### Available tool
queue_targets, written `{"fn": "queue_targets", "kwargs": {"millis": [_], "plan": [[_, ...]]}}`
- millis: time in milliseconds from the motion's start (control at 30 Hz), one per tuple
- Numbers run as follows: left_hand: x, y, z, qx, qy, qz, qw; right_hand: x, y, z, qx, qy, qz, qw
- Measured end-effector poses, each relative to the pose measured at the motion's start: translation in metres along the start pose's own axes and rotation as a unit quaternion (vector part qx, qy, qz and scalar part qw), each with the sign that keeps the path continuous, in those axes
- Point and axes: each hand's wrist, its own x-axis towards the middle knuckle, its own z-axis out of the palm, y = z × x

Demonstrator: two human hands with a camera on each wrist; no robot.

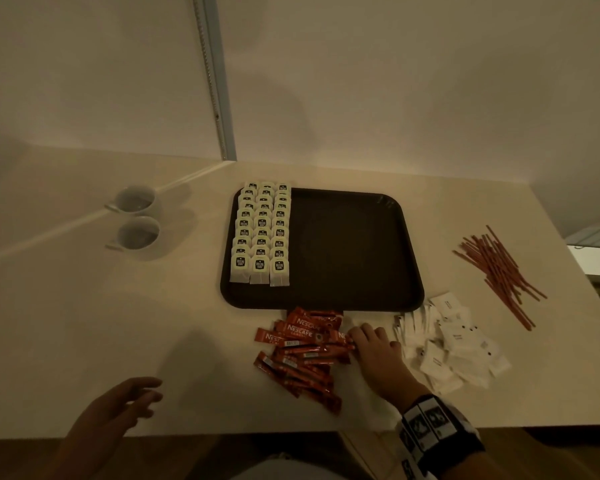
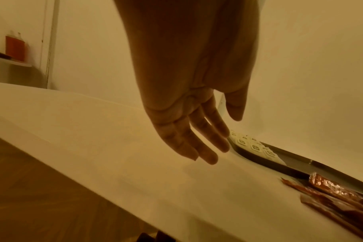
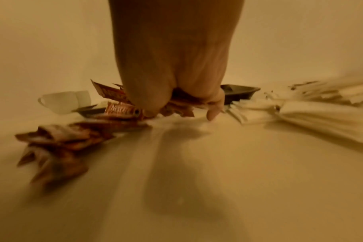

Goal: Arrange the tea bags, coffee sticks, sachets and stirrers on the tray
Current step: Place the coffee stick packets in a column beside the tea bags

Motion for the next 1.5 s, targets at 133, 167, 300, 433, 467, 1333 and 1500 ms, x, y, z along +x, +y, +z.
{"fn": "queue_targets", "kwargs": {"millis": [133, 167, 300, 433, 467, 1333, 1500], "plan": [[0.007, 0.026, -0.003, 0.018, -0.007, 0.039, 0.999, 0.011, -0.006, -0.044, 0.114, 0.029, -0.040, 0.992], [0.010, 0.037, -0.002, 0.031, -0.014, 0.058, 0.998, 0.015, -0.011, -0.058, 0.135, 0.032, -0.049, 0.989], [0.030, 0.099, 0.013, 0.040, -0.062, 0.158, 0.985, 0.032, -0.049, -0.120, 0.161, 0.053, -0.108, 0.980], [0.050, 0.182, 0.044, -0.054, -0.131, 0.272, 0.952, 0.048, -0.096, -0.172, 0.100, 0.127, -0.188, 0.969], [0.054, 0.203, 0.054, -0.104, -0.138, 0.284, 0.943, 0.053, -0.107, -0.181, 0.086, 0.151, -0.205, 0.963], [0.095, 0.341, 0.093, -0.579, -0.124, 0.287, 0.753, 0.072, -0.139, -0.255, 0.553, 0.089, -0.173, 0.810], [0.091, 0.339, 0.103, -0.571, -0.163, 0.271, 0.758, 0.082, -0.141, -0.241, 0.551, 0.209, -0.168, 0.790]]}}
